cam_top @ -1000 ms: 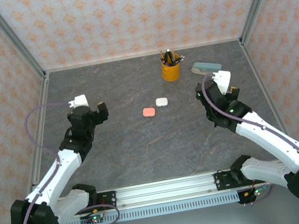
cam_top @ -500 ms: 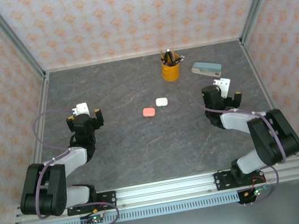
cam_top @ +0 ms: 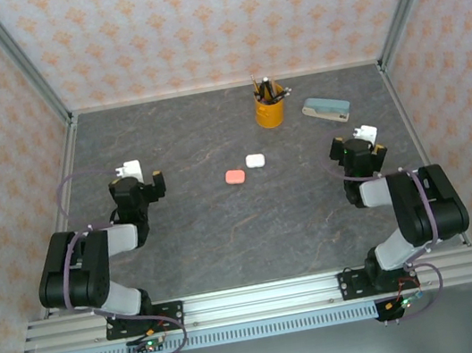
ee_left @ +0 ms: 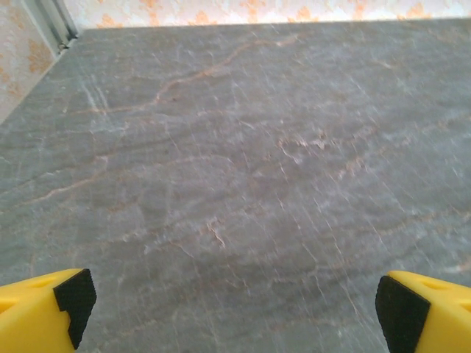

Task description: Insert wireless bluetooth earbuds into charging case

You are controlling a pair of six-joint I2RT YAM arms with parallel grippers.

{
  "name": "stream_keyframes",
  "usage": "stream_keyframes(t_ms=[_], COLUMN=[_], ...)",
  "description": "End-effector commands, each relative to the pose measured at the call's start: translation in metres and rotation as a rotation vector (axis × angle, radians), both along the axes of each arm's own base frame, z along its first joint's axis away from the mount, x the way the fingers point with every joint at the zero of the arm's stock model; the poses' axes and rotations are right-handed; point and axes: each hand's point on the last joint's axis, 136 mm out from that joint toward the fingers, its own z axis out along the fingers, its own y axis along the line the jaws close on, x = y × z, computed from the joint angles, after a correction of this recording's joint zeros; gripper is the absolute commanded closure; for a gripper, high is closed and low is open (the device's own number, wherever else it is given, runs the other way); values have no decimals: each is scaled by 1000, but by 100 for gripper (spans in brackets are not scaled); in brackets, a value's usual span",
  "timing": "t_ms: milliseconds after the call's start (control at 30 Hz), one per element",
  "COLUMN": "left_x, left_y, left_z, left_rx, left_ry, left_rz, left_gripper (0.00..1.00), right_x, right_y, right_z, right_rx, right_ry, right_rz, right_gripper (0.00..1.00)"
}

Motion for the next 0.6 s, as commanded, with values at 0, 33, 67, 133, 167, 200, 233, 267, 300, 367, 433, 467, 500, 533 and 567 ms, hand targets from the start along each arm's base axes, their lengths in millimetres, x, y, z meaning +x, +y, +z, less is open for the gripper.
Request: stream_keyframes(t_ms=[0,33,67,133,167,200,233,267,300,367,433,467,500,533,567], left_x=[6,6,6,6,6,6,6,6,6,5,6,5,5,5,5], left_y=[1,1,1,1,1,1,1,1,1,1,1,1,1,0,0], left_z=[6,6,5,6,6,6,5,6,6,5,5,5,5,5,5], left_rx=[-25,-25,-25,-24,-25,-25,-24,-24,-24,-24,-24,-23,-24,-21,-21], left_ry=[-18,-19,-18,-20,-19,-19,-18,-19,-20,-16,-17,-16,-18,-19,-18], left_rz=[3,3,3,3,4,3,3,4,4,4,5,4,4,2,2], left_gripper=[0,0,0,0,0,0,0,0,0,0,0,0,0,0,0], right_x=[5,6,6,6,6,6,6,8,9,10,9,8,7,7,7], right_y=[9,9,10,10,10,10,9,10,11,10,10,10,10,10,10], right_z=[9,10,10,10,9,10,9,7,7,7,7,8,9,9,9], right_rx=[23,19,23,21,22,22,22,24,26,36,37,37,35,36,36], right_ry=[-38,-50,-42,-45,-39,-45,-38,-29,-28,-26,-27,-34,-41,-41,-41], right_rz=[38,40,40,41,40,41,39,43,45,51,52,54,56,56,57], right_gripper=[1,0,0,0,0,0,0,0,0,0,0,0,0,0,0])
